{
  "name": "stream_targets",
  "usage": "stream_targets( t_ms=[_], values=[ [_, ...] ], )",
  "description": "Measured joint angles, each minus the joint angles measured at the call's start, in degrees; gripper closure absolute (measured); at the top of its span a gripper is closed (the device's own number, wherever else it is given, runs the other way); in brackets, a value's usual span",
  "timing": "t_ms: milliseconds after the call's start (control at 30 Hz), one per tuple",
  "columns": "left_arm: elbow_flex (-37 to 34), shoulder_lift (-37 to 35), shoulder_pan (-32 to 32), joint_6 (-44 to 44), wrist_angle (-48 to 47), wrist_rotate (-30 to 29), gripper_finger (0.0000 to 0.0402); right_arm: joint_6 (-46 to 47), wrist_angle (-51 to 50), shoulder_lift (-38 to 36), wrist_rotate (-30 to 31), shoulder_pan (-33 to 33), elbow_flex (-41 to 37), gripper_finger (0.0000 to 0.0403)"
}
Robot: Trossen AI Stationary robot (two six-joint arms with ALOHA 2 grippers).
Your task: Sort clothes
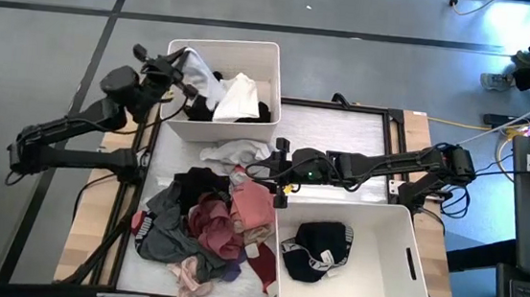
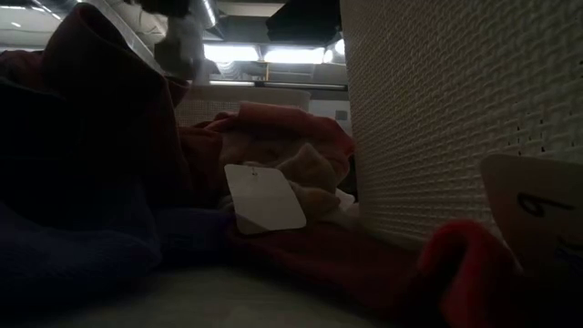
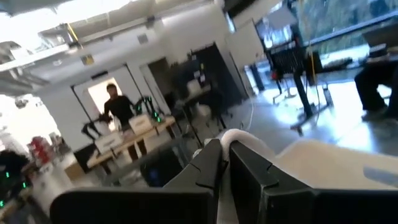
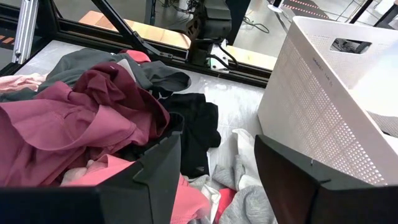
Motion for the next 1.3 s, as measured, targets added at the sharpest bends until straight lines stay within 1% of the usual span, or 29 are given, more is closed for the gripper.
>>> stream_targets(
  t_ms=[100,200,367,500,533,667,900,967,1033,1133,1300],
  values=[
    [0.0,1.6,1.1,-2.9,-2.0,0.0,0.0374,0.0,0.0,0.0,0.0,0.0,0.0,0.0196],
    [0.0,3.1,2.0,-5.2,-3.9,0.0,0.0354,0.0,0.0,0.0,0.0,0.0,0.0,0.0196],
    [0.0,4.8,2.9,-7.6,-8.0,0.0,0.03,0.0,0.0,0.0,0.0,0.0,0.0,0.0196],
    [0.0,4.7,3.0,-10.9,-11.8,0.1,0.0253,0.0,-0.1,0.0,0.0,0.0,0.0,0.0196],
    [0.2,4.6,3.0,-12.0,-13.7,0.4,0.0243,0.0,-0.1,0.0,0.0,0.0,0.0,0.0196],
    [3.4,4.7,3.0,-16.5,-27.8,5.0,0.0217,0.0,-0.1,0.0,0.0,0.0,0.0,0.0196],
    [9.2,4.7,1.5,-24.8,-45.4,7.2,0.0208,0.0,0.0,0.0,0.0,0.0,0.0,0.0196],
    [10.8,4.6,0.8,-26.8,-49.1,9.1,0.0208,0.0,0.0,0.0,0.0,0.0,0.0,0.0196],
    [12.4,4.6,-0.2,-28.1,-52.1,12.5,0.0208,0.0,0.0,0.0,0.0,0.0,0.0,0.0196],
    [13.4,3.6,-2.7,-29.2,-51.9,18.3,0.0208,0.0,-0.1,0.0,0.0,0.0,0.0,0.0196],
    [13.1,2.7,-8.7,-31.0,-45.5,24.0,0.0208,0.0,0.0,0.0,0.0,0.0,0.0,0.0196]
  ],
)
